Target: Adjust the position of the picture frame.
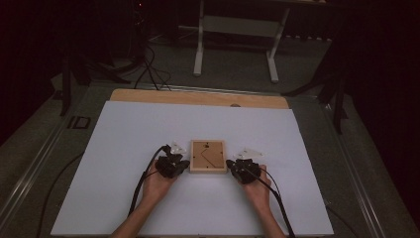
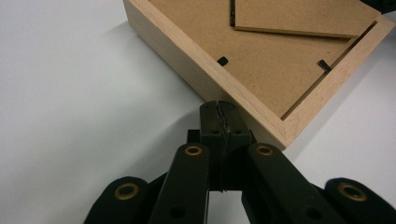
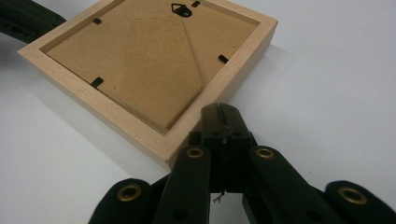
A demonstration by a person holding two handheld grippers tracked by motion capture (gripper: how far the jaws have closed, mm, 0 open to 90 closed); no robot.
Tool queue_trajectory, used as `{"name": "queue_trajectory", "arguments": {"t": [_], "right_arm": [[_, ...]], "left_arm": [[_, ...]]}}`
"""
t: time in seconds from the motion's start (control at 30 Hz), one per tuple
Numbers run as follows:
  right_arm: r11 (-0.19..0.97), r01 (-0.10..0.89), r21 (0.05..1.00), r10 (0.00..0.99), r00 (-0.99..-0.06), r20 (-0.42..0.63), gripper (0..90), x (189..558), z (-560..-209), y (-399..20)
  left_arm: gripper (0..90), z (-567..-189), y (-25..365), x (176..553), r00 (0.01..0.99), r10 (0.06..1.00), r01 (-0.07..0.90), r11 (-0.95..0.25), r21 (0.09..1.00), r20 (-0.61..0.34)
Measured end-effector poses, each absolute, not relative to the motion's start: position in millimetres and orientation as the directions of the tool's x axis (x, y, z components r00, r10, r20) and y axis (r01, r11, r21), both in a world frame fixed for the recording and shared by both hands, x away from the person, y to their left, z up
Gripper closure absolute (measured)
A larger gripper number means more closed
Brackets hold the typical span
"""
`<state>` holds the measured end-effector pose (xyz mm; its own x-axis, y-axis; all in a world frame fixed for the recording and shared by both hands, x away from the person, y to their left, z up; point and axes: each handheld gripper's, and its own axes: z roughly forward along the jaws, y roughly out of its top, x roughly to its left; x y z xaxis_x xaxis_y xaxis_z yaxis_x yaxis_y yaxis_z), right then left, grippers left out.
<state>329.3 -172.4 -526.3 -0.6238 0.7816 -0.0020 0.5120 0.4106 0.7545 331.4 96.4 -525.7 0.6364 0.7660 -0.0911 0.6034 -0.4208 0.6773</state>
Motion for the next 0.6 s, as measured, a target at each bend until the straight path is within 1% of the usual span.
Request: {"name": "queue_trajectory", "arguments": {"t": [0.4,0.43,0.53,0.6], "right_arm": [[0.444,0.489,0.751,0.749,-0.663,-0.011,90.0,316,-526,-161],[0.461,0.467,0.754,0.728,-0.685,-0.021,89.9,309,-524,-154],[0.476,0.448,0.756,0.709,-0.705,-0.029,89.9,304,-523,-149],[0.505,0.412,0.759,0.678,-0.733,-0.053,89.9,300,-522,-144]], "left_arm": [[89.6,-525,113,337,0.609,0.786,0.627,-0.396,0.671,-0.106],[89.6,-526,117,339,0.599,0.793,0.632,-0.382,0.674,-0.112],[89.6,-527,121,342,0.582,0.803,0.641,-0.354,0.681,-0.13],[89.5,-528,128,345,0.564,0.813,0.651,-0.331,0.683,-0.143]]}}
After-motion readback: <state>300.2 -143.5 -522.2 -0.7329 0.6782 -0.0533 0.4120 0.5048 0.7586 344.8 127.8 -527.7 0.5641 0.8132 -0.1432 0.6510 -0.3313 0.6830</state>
